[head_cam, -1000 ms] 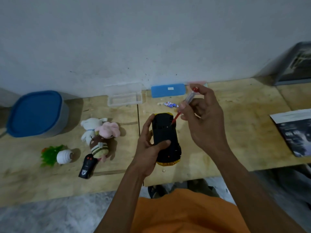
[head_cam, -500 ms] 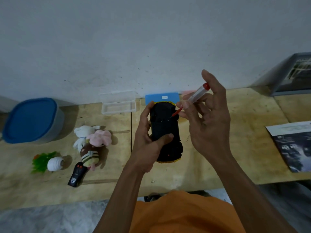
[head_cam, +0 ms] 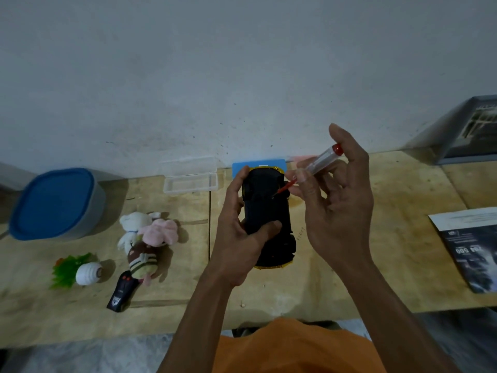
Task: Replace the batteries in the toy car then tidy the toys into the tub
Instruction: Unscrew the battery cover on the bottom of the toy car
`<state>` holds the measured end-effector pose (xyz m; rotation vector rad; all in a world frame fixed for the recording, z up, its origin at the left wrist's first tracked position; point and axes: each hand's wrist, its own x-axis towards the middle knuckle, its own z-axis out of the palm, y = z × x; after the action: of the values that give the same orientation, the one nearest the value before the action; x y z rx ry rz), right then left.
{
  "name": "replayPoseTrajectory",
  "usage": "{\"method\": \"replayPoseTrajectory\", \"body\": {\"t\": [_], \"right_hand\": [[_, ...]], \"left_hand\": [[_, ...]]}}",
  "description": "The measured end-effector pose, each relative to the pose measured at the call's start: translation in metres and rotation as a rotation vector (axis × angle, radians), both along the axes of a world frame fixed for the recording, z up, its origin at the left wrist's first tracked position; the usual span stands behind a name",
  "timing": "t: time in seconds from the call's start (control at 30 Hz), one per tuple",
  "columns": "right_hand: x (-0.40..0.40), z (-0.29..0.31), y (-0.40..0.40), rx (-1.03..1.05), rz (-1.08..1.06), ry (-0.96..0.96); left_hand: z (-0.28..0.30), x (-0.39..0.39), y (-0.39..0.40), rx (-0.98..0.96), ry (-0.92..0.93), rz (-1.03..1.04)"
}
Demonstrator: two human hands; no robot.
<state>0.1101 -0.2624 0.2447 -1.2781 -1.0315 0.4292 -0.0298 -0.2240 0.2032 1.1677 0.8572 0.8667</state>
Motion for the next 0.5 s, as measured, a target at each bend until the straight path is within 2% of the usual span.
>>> {"method": "replayPoseTrajectory", "body": {"t": [0.5], "right_hand": [[-0.0049, 0.0034, 0.0078, 0.022, -0.018, 0.017]], "left_hand": [[0.0067, -0.0043, 0.0096, 0.0, 0.007, 0.014]]}}
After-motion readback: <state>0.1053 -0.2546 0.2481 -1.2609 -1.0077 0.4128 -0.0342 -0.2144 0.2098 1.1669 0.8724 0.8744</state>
